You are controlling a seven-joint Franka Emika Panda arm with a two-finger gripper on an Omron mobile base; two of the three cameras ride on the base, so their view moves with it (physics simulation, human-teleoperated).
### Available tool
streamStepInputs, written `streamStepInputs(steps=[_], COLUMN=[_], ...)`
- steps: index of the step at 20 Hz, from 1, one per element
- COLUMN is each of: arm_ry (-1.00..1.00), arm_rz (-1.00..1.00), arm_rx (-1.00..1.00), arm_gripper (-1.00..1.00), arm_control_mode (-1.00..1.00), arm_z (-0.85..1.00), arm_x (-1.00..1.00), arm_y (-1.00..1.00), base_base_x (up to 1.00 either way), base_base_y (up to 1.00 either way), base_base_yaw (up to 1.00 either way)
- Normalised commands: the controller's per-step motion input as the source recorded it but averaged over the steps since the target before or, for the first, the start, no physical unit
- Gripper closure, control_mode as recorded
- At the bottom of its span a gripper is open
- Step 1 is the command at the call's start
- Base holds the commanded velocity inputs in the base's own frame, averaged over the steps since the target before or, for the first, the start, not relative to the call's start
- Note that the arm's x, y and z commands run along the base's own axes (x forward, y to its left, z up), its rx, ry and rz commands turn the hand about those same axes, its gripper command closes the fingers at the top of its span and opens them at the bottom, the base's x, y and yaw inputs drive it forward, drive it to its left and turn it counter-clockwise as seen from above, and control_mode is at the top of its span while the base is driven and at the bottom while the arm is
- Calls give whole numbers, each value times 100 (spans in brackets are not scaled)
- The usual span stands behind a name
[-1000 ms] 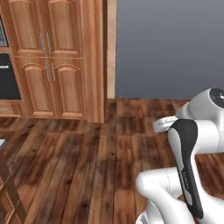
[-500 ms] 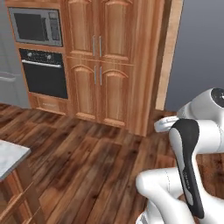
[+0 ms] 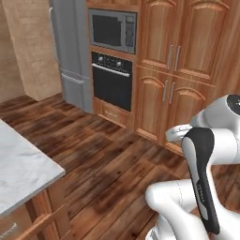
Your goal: Retrieve the steak from the fridge and place it on the saucepan with marinade on the stove.
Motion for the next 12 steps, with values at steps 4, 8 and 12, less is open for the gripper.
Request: streamStepInputs(steps=[4,8,12], arm_ry=[0,0,0], arm_rz=[0,0,0], arm_rx=[0,0,0], arm_gripper=[-100,-100,-100], arm_control_mode=[100,100,100], arm_z=[0,0,0], arm_x=[0,0,0], arm_y=[0,0,0], base_base_x=[100,100,100], base_base_y=[0,0,0], base_base_yaw=[59,52,40])
